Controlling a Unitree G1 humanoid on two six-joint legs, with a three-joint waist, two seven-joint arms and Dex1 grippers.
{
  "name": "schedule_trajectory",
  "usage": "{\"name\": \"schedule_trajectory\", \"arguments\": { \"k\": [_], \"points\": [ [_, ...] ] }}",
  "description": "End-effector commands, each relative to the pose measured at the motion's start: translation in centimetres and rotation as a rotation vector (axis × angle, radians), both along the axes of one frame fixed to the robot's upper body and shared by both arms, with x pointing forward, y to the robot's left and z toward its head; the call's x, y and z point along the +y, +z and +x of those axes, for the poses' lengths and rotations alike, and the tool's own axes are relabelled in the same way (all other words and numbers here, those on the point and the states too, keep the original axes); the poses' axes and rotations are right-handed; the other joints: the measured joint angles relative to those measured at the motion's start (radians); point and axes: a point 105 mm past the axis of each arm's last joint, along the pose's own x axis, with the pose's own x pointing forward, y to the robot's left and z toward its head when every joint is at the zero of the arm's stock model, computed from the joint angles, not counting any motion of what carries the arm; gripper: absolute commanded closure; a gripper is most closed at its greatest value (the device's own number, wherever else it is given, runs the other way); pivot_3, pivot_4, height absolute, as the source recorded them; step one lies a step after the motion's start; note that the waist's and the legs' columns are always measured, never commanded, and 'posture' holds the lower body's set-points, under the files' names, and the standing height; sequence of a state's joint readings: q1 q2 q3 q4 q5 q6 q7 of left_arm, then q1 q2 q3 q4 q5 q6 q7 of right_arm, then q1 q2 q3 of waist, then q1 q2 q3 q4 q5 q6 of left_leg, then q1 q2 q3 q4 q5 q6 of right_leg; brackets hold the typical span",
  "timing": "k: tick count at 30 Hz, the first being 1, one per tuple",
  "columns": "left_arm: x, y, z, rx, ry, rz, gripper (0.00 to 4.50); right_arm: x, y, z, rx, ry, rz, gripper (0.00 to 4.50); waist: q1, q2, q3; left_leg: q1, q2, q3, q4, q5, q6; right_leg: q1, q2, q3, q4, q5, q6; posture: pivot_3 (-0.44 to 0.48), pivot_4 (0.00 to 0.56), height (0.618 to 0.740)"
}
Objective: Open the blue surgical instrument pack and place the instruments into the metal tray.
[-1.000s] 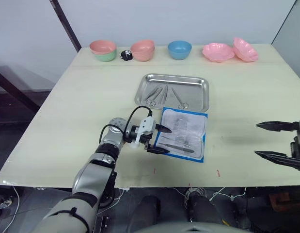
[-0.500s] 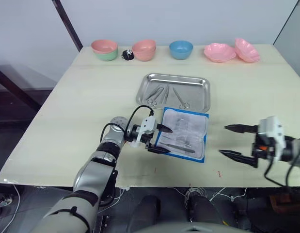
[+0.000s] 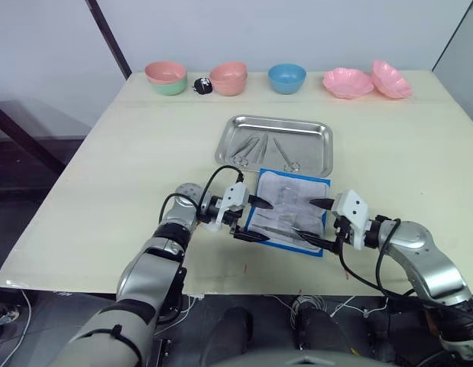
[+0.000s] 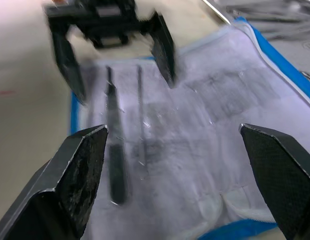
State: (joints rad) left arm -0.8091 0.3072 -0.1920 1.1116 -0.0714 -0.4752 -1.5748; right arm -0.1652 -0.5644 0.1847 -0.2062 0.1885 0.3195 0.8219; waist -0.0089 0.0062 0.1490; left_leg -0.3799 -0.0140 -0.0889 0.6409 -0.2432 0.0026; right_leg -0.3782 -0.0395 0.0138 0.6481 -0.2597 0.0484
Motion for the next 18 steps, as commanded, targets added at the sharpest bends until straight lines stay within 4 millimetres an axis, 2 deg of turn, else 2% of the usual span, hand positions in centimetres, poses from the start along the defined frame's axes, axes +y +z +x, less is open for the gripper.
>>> {"name": "schedule_trajectory", "arguments": {
  "k": [1,8,13,14,15,18],
  "points": [
    [1.5,-4.1,-2.1,0.177,0.008,0.124,0.00,0.4,0.3,0.7,-0.046,-0.004,-0.010,0.11,0.000,0.000,0.000,0.000,0.000,0.000,0.000,0.000,0.000,0.000,0.000,0.000,0.000,0.000,0.000,0.000,0.150,0.740],
    [1.4,-4.1,-2.1,0.176,0.005,0.124,0.00,0.2,-1.2,1.1,-0.011,-0.008,-0.082,0.11,0.000,0.001,-0.001,0.000,0.000,0.000,0.000,0.000,0.000,0.000,0.000,-0.001,0.000,0.000,0.000,0.000,0.150,0.740],
    [1.4,-4.0,-2.0,0.172,0.011,0.124,0.00,0.7,-2.2,0.8,0.036,0.032,-0.100,0.11,-0.001,0.000,-0.002,0.000,0.000,0.000,0.000,0.000,0.000,0.001,0.000,-0.001,0.000,0.000,0.000,0.000,0.150,0.740],
    [1.4,-4.0,-2.0,0.172,0.011,0.124,0.00,0.8,-2.3,0.6,0.040,0.047,-0.104,0.63,-0.002,0.000,-0.002,0.001,0.000,0.000,0.000,0.000,0.000,0.001,0.000,-0.001,0.000,0.000,0.000,0.000,0.150,0.740],
    [1.4,-4.0,-2.0,0.171,0.011,0.125,0.00,0.9,-2.5,0.4,0.049,0.063,-0.104,0.95,-0.002,0.000,-0.003,0.001,0.000,0.000,0.000,0.000,0.000,0.001,0.000,-0.001,0.000,0.000,0.000,0.000,0.150,0.740],
    [1.4,-4.0,-1.9,0.169,0.013,0.125,0.00,1.1,-2.6,0.2,0.056,0.076,-0.098,2.46,-0.002,-0.001,-0.003,0.001,0.000,0.000,0.000,0.000,0.000,0.001,0.000,-0.001,0.000,0.000,0.000,0.000,0.150,0.740]
  ]
}}
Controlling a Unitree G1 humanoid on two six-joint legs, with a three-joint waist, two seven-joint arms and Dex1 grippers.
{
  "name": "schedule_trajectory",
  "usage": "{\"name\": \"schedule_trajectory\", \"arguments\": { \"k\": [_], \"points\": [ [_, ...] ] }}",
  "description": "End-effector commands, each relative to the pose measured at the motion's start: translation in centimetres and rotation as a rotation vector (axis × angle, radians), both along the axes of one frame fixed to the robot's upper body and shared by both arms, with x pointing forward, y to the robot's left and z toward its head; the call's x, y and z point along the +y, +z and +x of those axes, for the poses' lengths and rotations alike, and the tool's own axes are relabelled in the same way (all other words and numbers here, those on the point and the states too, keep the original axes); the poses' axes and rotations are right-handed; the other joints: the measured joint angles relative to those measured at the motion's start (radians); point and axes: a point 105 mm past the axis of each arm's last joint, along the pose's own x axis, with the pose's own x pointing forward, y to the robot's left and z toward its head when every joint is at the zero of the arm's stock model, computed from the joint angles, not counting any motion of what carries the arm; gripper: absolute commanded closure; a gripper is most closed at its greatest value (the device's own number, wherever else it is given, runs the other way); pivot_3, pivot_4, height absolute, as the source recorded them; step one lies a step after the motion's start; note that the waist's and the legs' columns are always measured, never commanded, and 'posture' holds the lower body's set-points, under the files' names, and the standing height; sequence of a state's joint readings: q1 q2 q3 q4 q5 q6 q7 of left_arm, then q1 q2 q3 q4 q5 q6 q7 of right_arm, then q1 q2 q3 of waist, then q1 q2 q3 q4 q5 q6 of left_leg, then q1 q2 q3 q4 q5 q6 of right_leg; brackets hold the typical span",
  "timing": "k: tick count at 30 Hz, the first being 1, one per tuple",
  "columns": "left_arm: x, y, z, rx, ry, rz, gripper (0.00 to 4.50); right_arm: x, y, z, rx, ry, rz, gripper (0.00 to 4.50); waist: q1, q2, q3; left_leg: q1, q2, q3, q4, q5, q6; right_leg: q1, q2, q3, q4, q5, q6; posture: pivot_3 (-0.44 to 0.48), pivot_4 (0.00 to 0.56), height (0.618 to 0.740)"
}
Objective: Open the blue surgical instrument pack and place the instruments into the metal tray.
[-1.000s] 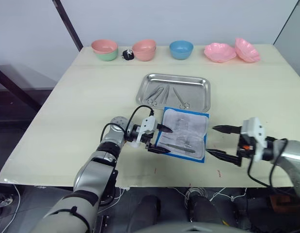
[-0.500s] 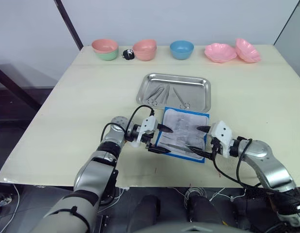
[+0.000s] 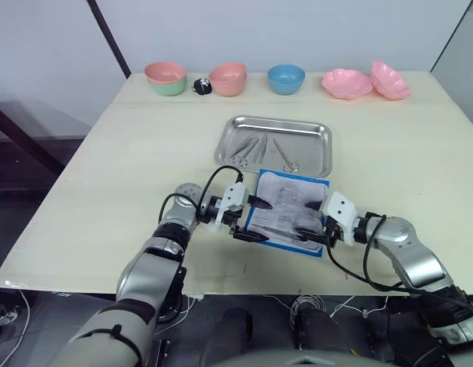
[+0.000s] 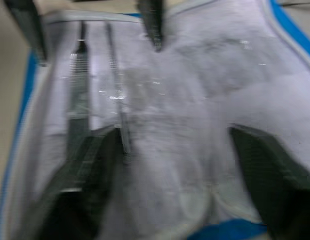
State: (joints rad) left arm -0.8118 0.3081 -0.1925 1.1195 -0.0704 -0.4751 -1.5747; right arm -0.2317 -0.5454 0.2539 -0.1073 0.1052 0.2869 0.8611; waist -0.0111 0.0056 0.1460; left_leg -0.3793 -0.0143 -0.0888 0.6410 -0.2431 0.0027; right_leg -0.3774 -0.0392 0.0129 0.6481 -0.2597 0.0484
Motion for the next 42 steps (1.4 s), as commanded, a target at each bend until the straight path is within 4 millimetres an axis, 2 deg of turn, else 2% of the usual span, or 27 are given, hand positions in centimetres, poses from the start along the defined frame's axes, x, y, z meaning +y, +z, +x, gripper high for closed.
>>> {"name": "schedule_trajectory", "arguments": {
  "k": [1,2,3,4,5,11,28,42],
  "points": [
    [1.4,-3.9,-1.9,0.164,0.011,0.122,0.00,0.3,-1.2,-0.5,0.041,0.021,-0.019,2.91,0.000,0.000,0.000,0.000,0.000,0.000,0.000,0.000,0.000,0.000,0.000,0.000,0.000,0.000,0.000,0.000,0.150,0.740],
    [1.4,-3.9,-1.9,0.163,0.012,0.121,0.00,0.4,-1.3,-0.5,0.043,0.024,-0.024,3.50,0.000,0.000,0.000,0.000,0.000,0.000,0.000,0.000,0.000,0.000,0.000,0.000,0.000,0.000,0.000,0.000,0.150,0.740],
    [1.4,-3.9,-1.9,0.163,0.012,0.120,0.00,0.4,-1.4,-0.6,0.043,0.027,-0.028,3.74,0.000,0.000,0.000,0.000,0.000,0.000,0.000,0.000,0.000,0.000,0.000,0.000,0.000,0.000,0.000,0.000,0.150,0.740],
    [1.4,-3.9,-1.9,0.163,0.013,0.120,0.00,0.4,-1.5,-0.6,0.044,0.031,-0.031,4.36,0.000,-0.001,-0.001,0.000,0.000,0.000,0.000,0.000,0.000,0.000,0.000,0.000,0.000,0.000,0.000,0.000,0.150,0.740],
    [1.4,-3.9,-1.9,0.163,0.013,0.120,0.00,0.5,-1.6,-0.6,0.046,0.034,-0.032,4.44,0.000,-0.001,-0.001,0.000,0.000,0.000,0.000,0.000,0.000,0.000,0.000,0.000,0.000,0.000,0.000,0.000,0.150,0.740],
    [1.4,-3.9,-1.8,0.162,0.018,0.121,0.00,0.8,-1.3,-0.9,0.040,0.066,-0.032,4.44,0.000,-0.002,-0.003,0.000,0.000,0.000,0.000,0.000,0.000,0.000,0.000,0.000,0.000,0.000,0.000,0.000,0.150,0.740],
    [1.3,-4.1,-1.9,0.165,0.022,0.116,0.00,1.0,2.9,-0.9,-0.057,0.122,-0.136,4.44,0.002,-0.002,-0.003,0.000,0.000,-0.002,0.000,0.000,0.000,0.000,0.000,0.000,0.000,0.000,0.000,0.000,0.150,0.740],
    [1.2,-4.1,-1.9,0.164,0.020,0.115,0.00,-1.9,5.3,-1.1,-0.165,0.155,-0.270,4.44,0.002,-0.005,-0.001,-0.001,0.001,-0.003,0.000,0.000,0.000,0.000,-0.002,-0.001,0.000,0.000,0.000,0.000,0.150,0.740]
  ]
}}
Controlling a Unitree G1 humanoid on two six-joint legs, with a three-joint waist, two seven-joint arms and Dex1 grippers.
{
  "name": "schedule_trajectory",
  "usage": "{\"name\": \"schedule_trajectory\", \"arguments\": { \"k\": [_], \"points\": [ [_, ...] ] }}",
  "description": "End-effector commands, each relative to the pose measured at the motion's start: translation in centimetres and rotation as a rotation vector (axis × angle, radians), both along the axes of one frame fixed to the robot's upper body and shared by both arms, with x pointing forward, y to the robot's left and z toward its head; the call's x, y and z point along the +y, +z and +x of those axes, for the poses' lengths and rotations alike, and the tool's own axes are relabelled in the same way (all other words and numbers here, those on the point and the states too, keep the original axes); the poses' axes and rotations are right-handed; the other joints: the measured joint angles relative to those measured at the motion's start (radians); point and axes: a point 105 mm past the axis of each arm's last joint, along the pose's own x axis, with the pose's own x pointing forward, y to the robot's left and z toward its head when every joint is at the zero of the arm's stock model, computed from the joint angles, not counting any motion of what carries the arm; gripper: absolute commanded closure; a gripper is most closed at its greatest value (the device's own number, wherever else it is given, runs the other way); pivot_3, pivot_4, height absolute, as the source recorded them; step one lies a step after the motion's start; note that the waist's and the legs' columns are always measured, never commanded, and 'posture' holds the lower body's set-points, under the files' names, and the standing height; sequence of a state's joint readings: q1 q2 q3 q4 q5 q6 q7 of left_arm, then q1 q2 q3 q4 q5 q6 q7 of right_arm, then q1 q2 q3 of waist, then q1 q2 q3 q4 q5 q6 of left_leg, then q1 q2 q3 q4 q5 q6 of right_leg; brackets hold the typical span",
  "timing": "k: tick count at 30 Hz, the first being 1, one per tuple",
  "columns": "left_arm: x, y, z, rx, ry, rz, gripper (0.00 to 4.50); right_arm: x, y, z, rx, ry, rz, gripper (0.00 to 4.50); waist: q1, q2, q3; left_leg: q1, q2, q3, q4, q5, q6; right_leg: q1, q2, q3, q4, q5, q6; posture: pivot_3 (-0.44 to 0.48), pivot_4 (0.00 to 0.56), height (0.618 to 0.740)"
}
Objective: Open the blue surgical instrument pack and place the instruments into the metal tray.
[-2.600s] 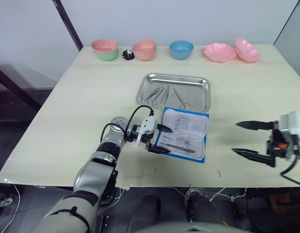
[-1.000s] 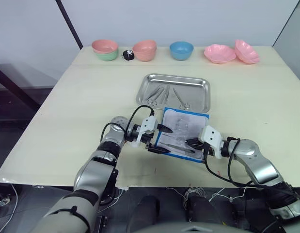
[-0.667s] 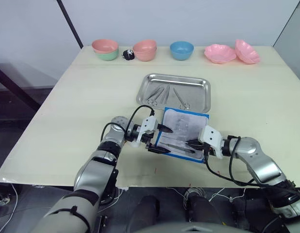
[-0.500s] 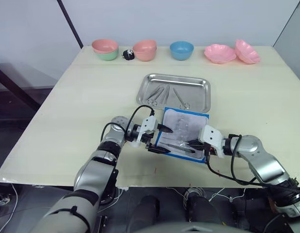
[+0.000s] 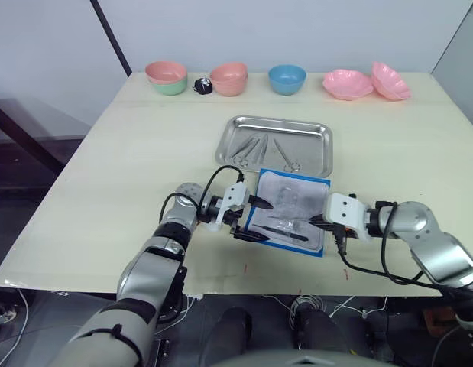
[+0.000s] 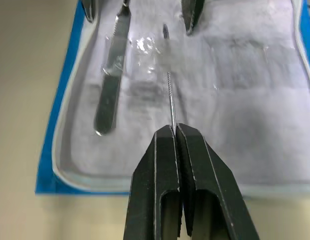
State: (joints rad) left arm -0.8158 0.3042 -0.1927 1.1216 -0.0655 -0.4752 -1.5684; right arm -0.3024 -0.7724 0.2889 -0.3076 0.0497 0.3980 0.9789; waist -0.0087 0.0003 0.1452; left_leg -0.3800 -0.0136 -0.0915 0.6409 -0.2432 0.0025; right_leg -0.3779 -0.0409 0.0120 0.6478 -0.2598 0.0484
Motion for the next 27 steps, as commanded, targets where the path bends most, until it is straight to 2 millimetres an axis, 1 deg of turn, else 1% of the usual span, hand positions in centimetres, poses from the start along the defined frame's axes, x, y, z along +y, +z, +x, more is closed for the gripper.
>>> {"name": "schedule_trajectory", "arguments": {
  "k": [1,5,9,14,19,22,27],
  "points": [
    [1.3,-4.1,-2.0,0.167,0.019,0.113,0.00,-0.3,2.2,-0.1,-0.083,0.033,0.012,4.44,0.001,0.000,0.000,0.000,0.000,0.000,0.000,0.000,0.000,0.000,0.000,0.000,0.000,0.000,0.000,0.000,0.150,0.740],
    [1.3,-4.1,-2.0,0.169,0.019,0.113,0.00,-1.4,2.6,-0.5,-0.085,0.032,-0.003,4.44,0.001,-0.001,0.000,0.000,0.000,0.000,0.000,0.000,0.000,0.000,-0.001,0.000,0.000,0.000,0.000,0.000,0.150,0.740],
    [1.3,-4.1,-2.0,0.168,0.021,0.112,0.00,-3.6,2.9,-1.3,-0.078,0.016,-0.038,4.44,0.003,-0.001,0.001,-0.001,0.000,0.000,0.000,0.000,0.000,0.000,-0.002,-0.001,-0.001,0.000,0.000,0.000,0.150,0.740],
    [1.4,-4.1,-2.0,0.167,0.022,0.111,0.00,-5.2,3.2,-2.1,-0.060,0.008,-0.052,4.44,0.002,-0.001,0.001,0.000,0.000,0.000,0.000,0.000,0.000,0.000,-0.002,0.000,-0.001,0.000,0.000,0.000,0.150,0.740],
    [1.4,-4.1,-1.9,0.167,0.024,0.112,0.00,-7.2,3.9,-2.8,-0.046,-0.035,-0.048,4.44,0.003,-0.001,0.001,-0.001,0.000,0.001,0.000,0.000,0.000,0.000,-0.003,0.000,-0.002,0.000,0.000,0.000,0.150,0.740],
    [1.5,-4.1,-2.0,0.168,0.024,0.112,0.00,-7.8,4.4,-2.8,-0.036,-0.084,0.004,4.44,0.002,-0.001,0.001,-0.001,0.000,0.001,0.000,0.000,0.000,0.001,-0.003,0.000,-0.002,0.000,0.001,0.000,0.150,0.740],
    [1.4,-4.2,-2.1,0.170,0.021,0.112,0.00,-8.0,5.1,-2.1,0.002,-0.225,0.185,4.44,0.003,-0.001,0.001,-0.001,0.000,0.001,-0.001,0.000,0.000,0.001,-0.003,0.000,-0.002,0.000,0.000,0.000,0.150,0.740]
  ]
}}
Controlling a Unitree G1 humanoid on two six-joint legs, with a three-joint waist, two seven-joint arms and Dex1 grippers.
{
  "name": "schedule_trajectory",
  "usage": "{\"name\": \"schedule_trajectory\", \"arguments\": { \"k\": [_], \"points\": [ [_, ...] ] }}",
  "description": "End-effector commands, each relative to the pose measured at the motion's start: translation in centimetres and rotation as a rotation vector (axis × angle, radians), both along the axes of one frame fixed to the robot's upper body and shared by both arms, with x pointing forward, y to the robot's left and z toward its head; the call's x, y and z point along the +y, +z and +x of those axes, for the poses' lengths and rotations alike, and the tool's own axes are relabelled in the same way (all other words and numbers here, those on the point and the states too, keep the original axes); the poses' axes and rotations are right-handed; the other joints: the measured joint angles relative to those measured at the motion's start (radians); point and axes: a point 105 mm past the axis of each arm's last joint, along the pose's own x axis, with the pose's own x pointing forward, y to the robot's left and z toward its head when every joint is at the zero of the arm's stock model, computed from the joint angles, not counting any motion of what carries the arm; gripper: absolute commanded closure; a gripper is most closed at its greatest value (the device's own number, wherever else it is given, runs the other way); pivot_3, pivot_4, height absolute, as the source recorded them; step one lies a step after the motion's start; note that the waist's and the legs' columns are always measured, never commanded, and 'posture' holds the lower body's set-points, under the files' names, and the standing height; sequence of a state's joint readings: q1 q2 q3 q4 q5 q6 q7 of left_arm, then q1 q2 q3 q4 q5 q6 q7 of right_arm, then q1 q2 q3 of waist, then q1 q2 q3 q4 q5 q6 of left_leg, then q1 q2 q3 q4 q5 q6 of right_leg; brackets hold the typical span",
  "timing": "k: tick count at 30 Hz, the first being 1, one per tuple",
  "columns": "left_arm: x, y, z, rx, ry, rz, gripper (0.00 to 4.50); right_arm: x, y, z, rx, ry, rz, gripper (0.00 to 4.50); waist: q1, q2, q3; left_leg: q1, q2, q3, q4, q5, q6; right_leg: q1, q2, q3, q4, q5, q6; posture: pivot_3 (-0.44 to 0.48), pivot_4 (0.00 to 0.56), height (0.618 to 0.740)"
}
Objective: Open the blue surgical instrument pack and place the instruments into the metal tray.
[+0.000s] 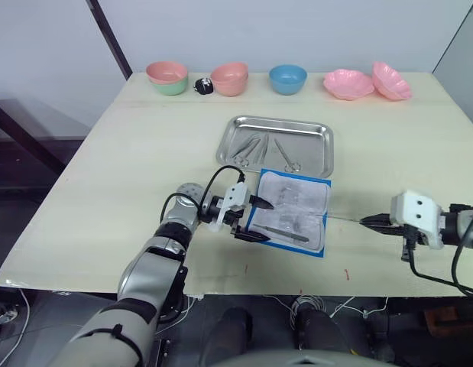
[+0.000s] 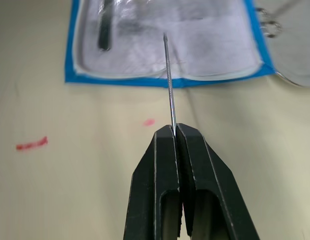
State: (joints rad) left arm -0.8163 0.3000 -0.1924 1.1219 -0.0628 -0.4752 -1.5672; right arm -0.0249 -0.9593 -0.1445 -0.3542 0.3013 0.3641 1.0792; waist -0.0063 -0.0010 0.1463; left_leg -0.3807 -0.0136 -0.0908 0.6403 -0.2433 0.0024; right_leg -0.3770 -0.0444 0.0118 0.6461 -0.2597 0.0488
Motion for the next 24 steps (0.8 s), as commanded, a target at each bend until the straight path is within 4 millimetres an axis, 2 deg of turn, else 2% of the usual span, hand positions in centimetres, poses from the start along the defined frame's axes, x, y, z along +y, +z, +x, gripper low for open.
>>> {"name": "schedule_trajectory", "arguments": {
  "k": [1,8,12,16,24],
  "points": [
    [1.5,-4.1,-2.0,0.170,0.022,0.112,0.00,0.2,1.6,0.9,-0.030,-0.105,0.130,4.44,0.000,0.000,0.000,0.000,0.000,0.000,0.000,0.000,0.000,0.000,0.000,0.000,0.000,0.000,0.000,0.000,0.150,0.740],
    [1.3,-4.2,-2.1,0.170,0.015,0.111,0.00,1.7,2.7,3.6,-0.037,-0.275,0.308,4.44,0.004,0.001,0.000,0.000,0.000,-0.001,-0.001,0.000,0.000,0.000,0.000,0.000,0.000,0.000,0.000,0.000,0.150,0.740],
    [1.2,-4.2,-2.1,0.169,0.017,0.110,0.00,3.5,3.1,5.2,-0.033,-0.341,0.398,4.44,0.001,0.001,0.000,0.000,0.000,0.000,-0.001,0.000,0.000,-0.001,-0.001,0.000,0.000,0.000,0.000,0.000,0.150,0.740],
    [1.2,-4.2,-2.1,0.170,0.018,0.107,0.00,4.7,3.2,7.9,-0.059,-0.435,0.403,4.44,0.003,0.004,-0.001,0.000,-0.001,0.000,-0.001,0.000,0.000,-0.001,-0.001,0.000,0.000,0.000,0.000,0.000,0.150,0.740],
    [1.1,-4.3,-2.2,0.171,0.022,0.101,0.00,8.8,3.6,13.5,-0.058,-0.533,0.434,4.44,0.002,0.008,-0.003,0.000,-0.002,0.000,-0.002,0.001,0.002,-0.001,-0.001,-0.001,0.000,0.000,0.000,0.000,0.150,0.740]
  ]
}}
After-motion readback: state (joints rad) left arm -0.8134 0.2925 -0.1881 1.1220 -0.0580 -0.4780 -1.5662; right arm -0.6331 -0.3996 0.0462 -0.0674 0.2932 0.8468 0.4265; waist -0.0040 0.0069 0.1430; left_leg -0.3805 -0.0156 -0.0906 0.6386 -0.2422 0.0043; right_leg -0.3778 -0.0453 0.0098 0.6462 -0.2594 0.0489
